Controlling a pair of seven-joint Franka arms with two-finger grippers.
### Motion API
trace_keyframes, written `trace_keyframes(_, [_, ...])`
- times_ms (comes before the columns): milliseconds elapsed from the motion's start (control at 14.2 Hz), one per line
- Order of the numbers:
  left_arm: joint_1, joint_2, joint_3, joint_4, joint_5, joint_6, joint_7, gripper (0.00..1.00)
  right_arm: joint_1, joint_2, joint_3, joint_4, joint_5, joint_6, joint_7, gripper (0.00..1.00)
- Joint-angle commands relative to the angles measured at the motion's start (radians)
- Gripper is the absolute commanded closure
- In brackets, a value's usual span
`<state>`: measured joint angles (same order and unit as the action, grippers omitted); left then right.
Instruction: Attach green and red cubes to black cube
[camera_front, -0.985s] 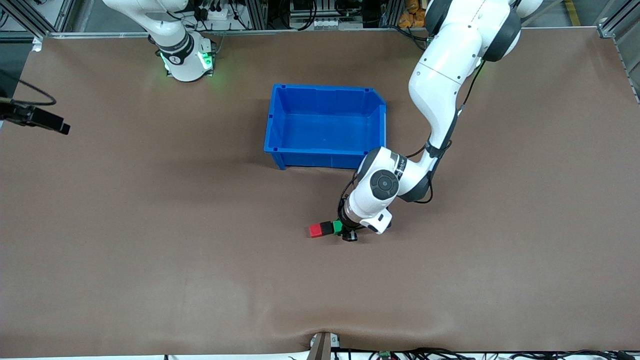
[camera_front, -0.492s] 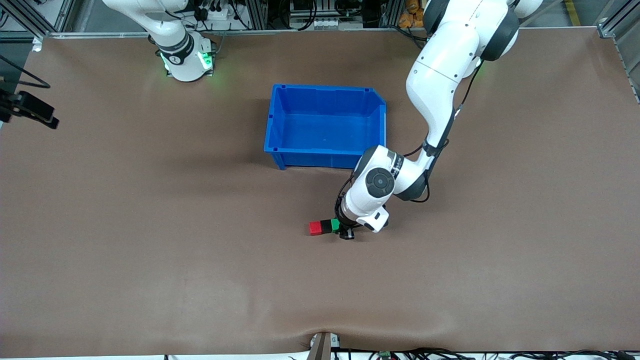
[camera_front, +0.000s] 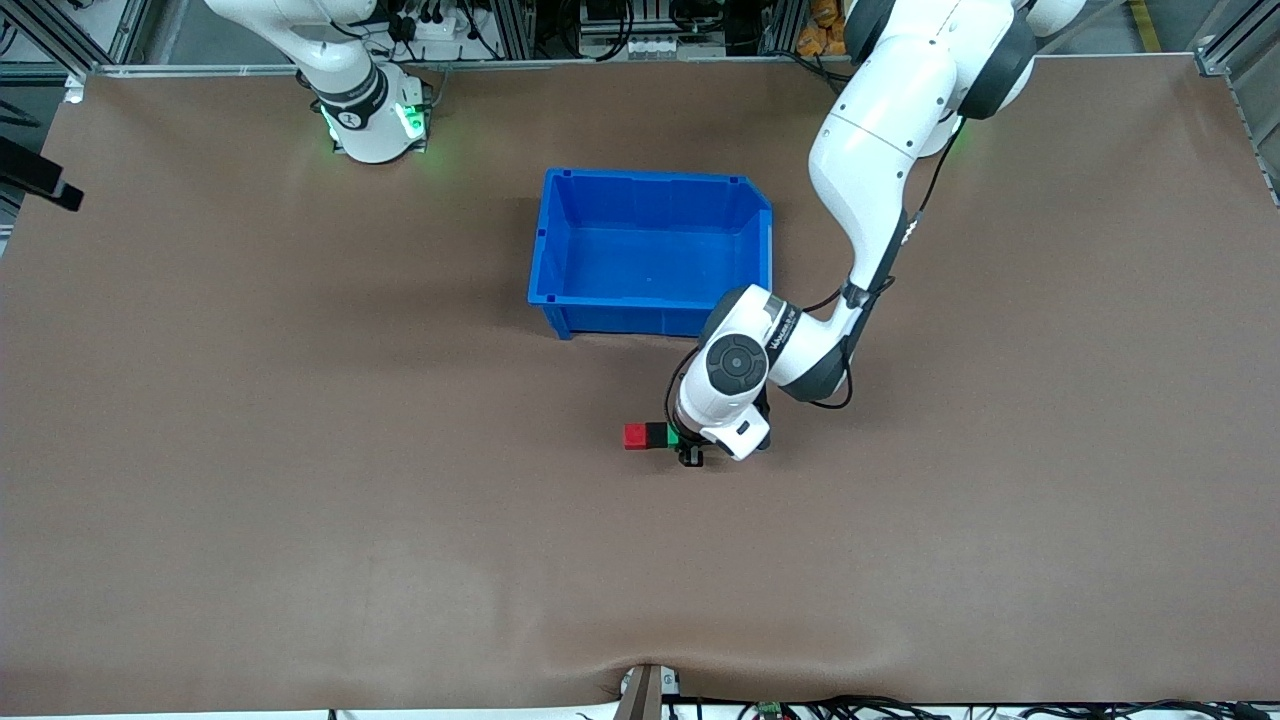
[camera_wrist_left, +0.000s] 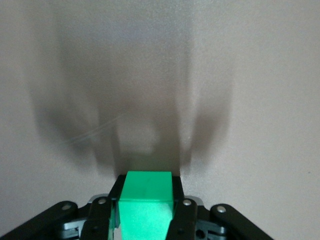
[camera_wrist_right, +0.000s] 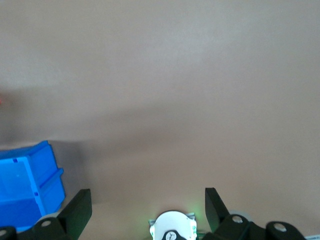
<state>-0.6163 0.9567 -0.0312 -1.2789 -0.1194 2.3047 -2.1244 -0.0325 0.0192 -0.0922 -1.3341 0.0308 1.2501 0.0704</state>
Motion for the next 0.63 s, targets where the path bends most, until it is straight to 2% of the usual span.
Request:
trace_keyframes(0, [-0.014,-0.018,0.007,-0.005,0.018,-0.027,0.007,0.00,-0.004,0.002,0.006,0.011,-0.011,0.006,-0.003,0.00])
trace_keyframes(141, [-0.008,-0.059,0.008,-0.007,0.024,-0.028,0.007,0.00,-0.004,-0.043,0.000,-0.048,-0.011,0.025,-0.003,0.00])
trace_keyframes(352, [0.012,-0.136,0.016,-0.011,0.055,-0.120,0.032,0.00,0.002,-0.195,0.005,-0.251,-0.012,0.158,-0.003,0.00])
trace_keyframes(563, [0.024,-0.241,0.016,-0.016,0.119,-0.281,0.214,0.00,0.003,-0.200,0.006,-0.254,-0.012,0.170,-0.004,0.00])
